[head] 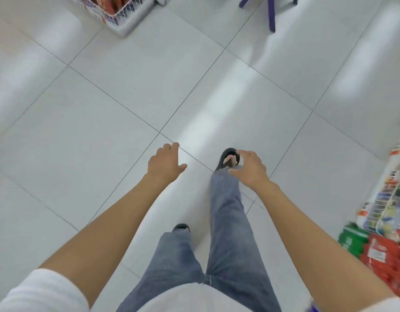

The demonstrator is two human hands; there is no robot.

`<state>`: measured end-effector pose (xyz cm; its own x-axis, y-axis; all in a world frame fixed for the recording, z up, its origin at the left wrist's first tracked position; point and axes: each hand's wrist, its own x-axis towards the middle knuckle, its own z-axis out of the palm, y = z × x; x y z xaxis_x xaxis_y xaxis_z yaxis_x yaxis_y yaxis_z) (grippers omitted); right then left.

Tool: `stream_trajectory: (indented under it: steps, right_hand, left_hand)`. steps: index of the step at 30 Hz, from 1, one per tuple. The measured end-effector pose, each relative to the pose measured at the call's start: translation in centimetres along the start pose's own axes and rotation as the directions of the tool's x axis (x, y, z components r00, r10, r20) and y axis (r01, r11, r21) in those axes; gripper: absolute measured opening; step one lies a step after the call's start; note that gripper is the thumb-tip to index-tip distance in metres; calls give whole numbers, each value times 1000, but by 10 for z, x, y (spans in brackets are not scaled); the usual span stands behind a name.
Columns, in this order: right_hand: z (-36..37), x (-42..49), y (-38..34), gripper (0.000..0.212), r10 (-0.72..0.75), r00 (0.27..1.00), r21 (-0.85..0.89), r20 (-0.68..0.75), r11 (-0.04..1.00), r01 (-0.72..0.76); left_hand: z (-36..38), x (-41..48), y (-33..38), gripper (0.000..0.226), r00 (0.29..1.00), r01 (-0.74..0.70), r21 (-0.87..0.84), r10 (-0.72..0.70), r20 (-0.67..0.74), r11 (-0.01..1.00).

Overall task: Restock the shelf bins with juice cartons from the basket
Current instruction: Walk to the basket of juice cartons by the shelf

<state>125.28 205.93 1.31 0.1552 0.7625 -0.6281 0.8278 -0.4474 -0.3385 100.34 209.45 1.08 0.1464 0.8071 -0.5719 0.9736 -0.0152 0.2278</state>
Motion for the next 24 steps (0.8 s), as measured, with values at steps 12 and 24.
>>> stream_trajectory:
  steps: [12, 24]
  right_hand:
    - [-288, 344, -85, 68, -83, 996, -143, 16, 986, 85]
    - [-484, 652, -204, 69, -56, 997, -110, 52, 992, 62]
  left_hand:
    - [-235, 346, 122, 68, 997, 66, -87, -70, -37, 994]
    - [-426, 653, 155, 66, 990, 138, -135, -136, 22, 981]
